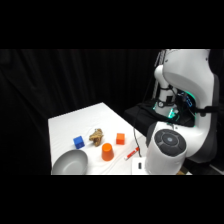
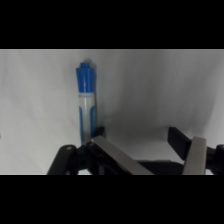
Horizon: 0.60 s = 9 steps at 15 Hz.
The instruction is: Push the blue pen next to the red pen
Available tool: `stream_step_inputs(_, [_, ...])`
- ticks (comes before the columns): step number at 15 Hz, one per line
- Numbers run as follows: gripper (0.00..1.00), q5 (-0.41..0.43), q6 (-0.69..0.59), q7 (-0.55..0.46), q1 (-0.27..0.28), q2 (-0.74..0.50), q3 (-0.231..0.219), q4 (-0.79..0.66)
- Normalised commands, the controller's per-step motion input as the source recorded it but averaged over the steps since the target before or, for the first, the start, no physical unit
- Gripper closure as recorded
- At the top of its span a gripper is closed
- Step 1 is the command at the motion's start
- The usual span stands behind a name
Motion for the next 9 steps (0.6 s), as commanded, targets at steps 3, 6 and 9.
stream_step_inputs(3, [0.0, 0.036, 0.29, -0.02, 0.004, -0.27, -0.151, -0.42])
stream_step_inputs(6, [0.0, 0.056, 0.3, -0.13, -0.099, -0.35, -0.097, -0.53])
stream_step_inputs(9, [0.0, 0.056, 0.25, -0.25, -0.184, -0.42, -0.059, -0.59])
